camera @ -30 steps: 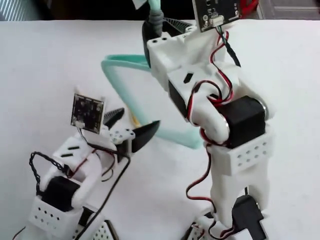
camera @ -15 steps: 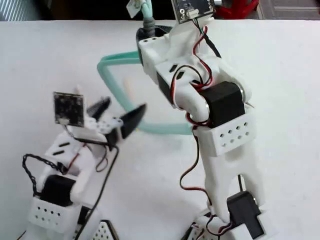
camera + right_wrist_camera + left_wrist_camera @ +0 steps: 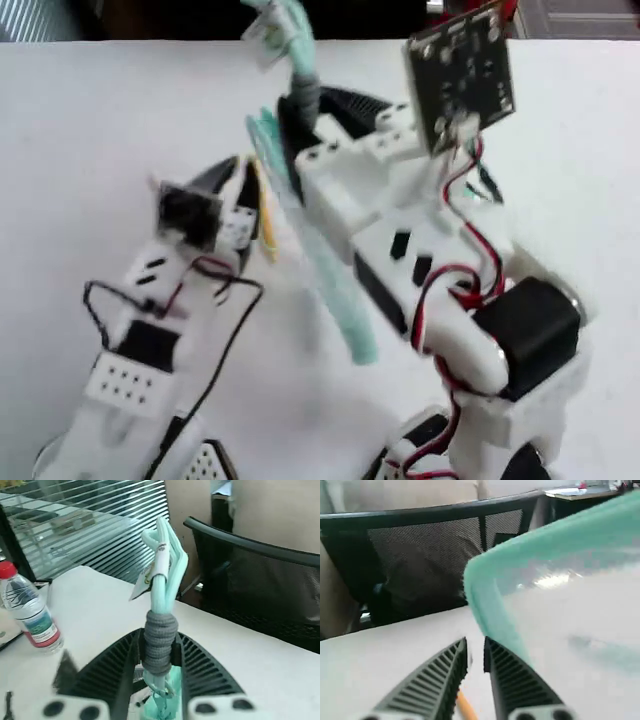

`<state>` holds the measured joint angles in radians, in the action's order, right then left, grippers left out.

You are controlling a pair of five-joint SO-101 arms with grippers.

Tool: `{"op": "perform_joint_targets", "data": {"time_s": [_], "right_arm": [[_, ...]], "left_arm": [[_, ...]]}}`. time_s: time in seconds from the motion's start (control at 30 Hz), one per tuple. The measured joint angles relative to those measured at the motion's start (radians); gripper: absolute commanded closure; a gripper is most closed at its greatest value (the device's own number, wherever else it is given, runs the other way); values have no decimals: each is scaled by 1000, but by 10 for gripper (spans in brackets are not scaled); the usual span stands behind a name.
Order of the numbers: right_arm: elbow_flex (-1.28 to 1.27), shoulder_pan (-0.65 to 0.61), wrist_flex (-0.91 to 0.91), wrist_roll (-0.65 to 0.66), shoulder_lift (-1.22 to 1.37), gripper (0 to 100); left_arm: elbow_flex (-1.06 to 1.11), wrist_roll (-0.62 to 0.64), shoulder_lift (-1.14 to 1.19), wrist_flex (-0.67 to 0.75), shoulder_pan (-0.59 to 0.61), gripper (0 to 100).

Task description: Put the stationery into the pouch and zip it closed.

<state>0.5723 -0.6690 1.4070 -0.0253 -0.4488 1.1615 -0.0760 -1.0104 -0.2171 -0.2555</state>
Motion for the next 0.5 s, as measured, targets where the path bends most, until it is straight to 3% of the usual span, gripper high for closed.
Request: {"op": "perform_joint_targets", "data": {"time_s": [0.1,0.23,0.5], "right_arm": [[0,-18,0,0,-2,978],[-17,74,-9,0,-2,978],[-124,273,-60,0,-2,978]], "left_arm": [[-189,52,229,-17,-29,924],[-434,101,466,-150,-80,928],[-531,110,489,-199,-152,928]]}}
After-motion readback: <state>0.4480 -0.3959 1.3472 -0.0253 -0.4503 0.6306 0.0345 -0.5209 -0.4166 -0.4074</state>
